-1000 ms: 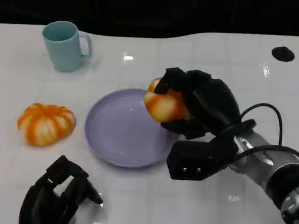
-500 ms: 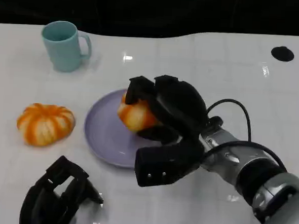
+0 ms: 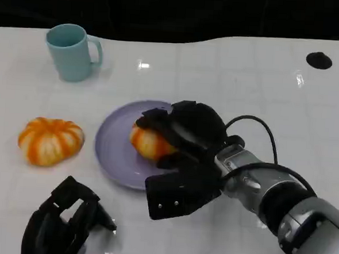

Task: Grasp the bread from the table and place it into the plate.

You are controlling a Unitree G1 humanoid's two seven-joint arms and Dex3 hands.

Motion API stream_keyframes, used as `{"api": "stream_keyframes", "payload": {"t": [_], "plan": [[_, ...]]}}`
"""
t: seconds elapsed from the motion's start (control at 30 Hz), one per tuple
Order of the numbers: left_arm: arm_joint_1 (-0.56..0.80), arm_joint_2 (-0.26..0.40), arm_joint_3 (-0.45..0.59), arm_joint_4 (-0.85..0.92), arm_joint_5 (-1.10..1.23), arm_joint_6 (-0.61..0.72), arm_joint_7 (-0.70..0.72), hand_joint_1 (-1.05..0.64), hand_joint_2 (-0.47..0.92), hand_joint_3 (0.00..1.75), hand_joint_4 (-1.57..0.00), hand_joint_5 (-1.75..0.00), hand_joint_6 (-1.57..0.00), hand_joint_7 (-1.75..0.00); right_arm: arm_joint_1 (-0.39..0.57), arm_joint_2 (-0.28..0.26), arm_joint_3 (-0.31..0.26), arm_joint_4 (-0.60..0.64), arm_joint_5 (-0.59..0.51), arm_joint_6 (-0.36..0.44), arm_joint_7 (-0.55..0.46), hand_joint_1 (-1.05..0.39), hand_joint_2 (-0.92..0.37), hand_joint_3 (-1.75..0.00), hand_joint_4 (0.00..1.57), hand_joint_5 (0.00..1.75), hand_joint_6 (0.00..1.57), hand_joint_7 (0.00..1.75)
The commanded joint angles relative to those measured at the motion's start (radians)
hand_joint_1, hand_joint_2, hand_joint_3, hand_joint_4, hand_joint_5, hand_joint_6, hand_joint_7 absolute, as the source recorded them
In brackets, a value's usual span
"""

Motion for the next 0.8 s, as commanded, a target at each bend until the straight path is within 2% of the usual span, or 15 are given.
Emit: {"api": "stream_keyframes", "payload": {"t": [0.03, 0.2, 0.27, 0.47, 0.7, 0.8], "plan": [[0.009, 0.014, 0.004, 0.001, -0.001, -0.009, -0.004, -0.52, 0.92, 0.28, -0.62, -1.75, -0.5, -1.51, -0.033, -0.008, -0.001, -0.013, 0.012, -0.019, 0.066, -0.57, -0.92, -0.37, 0.32, 0.14, 0.29, 0.0], [0.014, 0.013, 0.005, -0.009, -0.002, -0.003, 0.002, -0.52, 0.92, 0.28, -0.61, -1.75, -0.5, -1.51, -0.03, -0.008, -0.007, -0.027, 0.02, -0.021, 0.096, -0.65, -0.92, -0.39, 0.22, 0.08, 0.19, 0.0], [0.012, 0.014, 0.007, -0.001, 0.0, -0.013, 0.0, -0.53, 0.92, 0.28, -0.6, -1.75, -0.5, -1.51, -0.027, -0.008, -0.014, -0.035, 0.031, -0.027, 0.119, -0.73, -0.92, -0.44, 0.16, 0.04, 0.15, 0.0], [0.003, 0.015, 0.006, 0.001, 0.003, -0.01, 0.008, -0.53, 0.92, 0.28, -0.61, -1.75, -0.48, -1.54, -0.004, -0.03, -0.041, -0.067, 0.073, -0.07, 0.16, -0.82, -0.92, -0.48, 0.11, 0.02, 0.09, 0.0], [0.009, 0.012, 0.004, -0.001, 0.006, -0.013, 0.009, -0.54, 0.92, 0.27, -0.61, -1.75, -0.5, -1.51, 0.051, -0.099, -0.063, -0.161, 0.107, -0.138, 0.202, -0.88, -0.92, -0.5, 0.09, 0.01, 0.06, 0.0], [0.009, 0.015, 0.004, -0.001, 0.01, -0.017, 0.012, -0.54, 0.92, 0.28, -0.61, -1.75, -0.49, -1.54, 0.111, -0.145, -0.11, -0.235, 0.169, -0.218, 0.219, -0.85, -0.92, -0.49, 0.16, 0.05, 0.11, 0.03]]}}
